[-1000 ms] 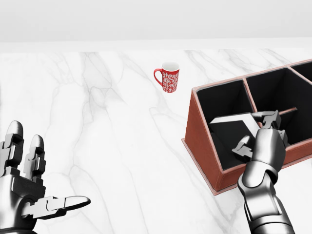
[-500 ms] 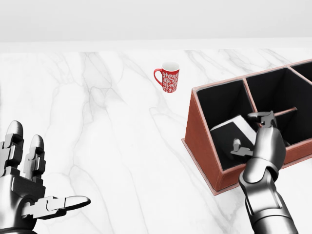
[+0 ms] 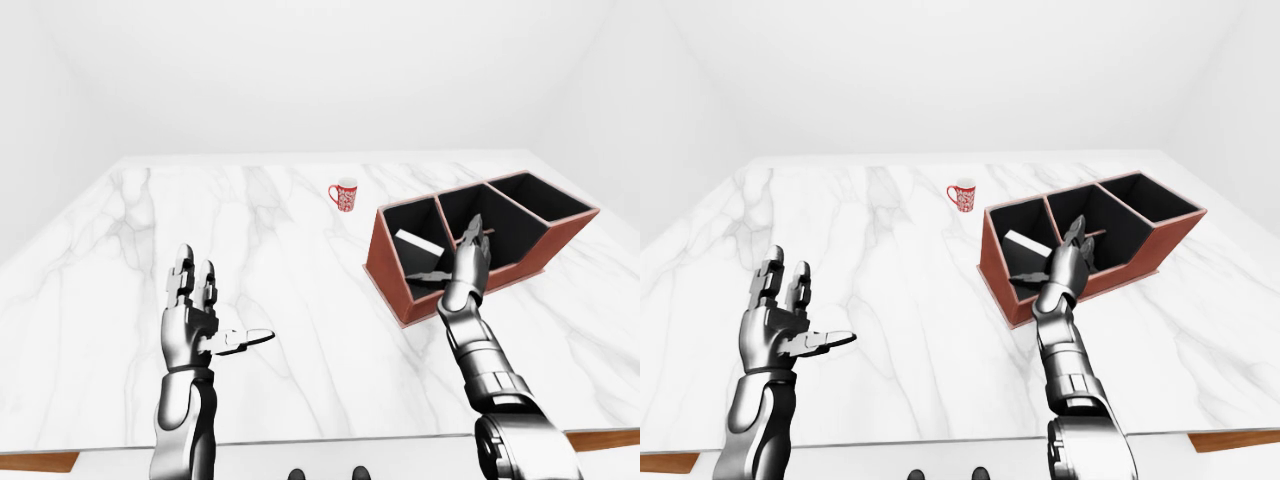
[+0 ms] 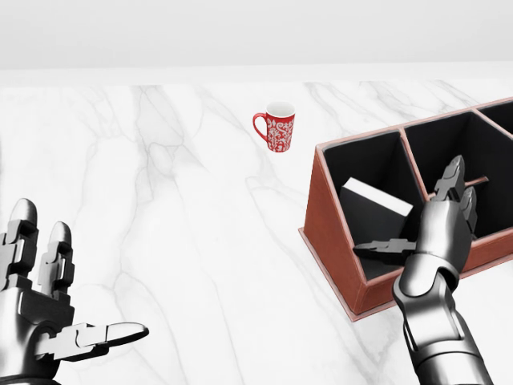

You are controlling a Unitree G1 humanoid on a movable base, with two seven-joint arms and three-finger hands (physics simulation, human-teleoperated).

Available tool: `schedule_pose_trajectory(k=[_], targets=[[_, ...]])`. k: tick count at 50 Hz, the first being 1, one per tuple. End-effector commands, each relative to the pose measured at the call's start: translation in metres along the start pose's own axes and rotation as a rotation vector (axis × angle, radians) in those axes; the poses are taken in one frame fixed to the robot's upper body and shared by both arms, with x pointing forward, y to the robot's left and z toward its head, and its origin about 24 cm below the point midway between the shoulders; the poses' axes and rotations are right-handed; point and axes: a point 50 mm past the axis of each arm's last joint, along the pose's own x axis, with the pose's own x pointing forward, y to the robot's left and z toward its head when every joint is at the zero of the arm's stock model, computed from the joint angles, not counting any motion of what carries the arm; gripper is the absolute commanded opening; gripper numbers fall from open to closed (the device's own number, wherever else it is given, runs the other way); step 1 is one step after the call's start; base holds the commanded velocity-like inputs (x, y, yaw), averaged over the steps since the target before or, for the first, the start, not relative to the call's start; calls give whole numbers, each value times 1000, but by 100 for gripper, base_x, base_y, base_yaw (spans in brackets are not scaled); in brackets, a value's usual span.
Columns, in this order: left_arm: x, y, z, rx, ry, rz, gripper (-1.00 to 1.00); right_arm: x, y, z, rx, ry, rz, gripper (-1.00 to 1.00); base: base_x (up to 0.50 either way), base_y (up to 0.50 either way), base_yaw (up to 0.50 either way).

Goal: Pick up the book and place it in the left compartment of the caddy.

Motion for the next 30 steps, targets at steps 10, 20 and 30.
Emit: schedule_pose_trajectory(k=[10,20,30], targets=[[0,0,-1,-2,2,-2,100,-24,-20,38,85,-230,-88,100,0,0,0],[-1,-1,-2,23,13,-3,100,-54,-42,69,165,-401,-99,100,0,0,0],[-5,-2,27,95,-25,0,100,-85,-66,81,281,-488,-68,100,0,0,0]])
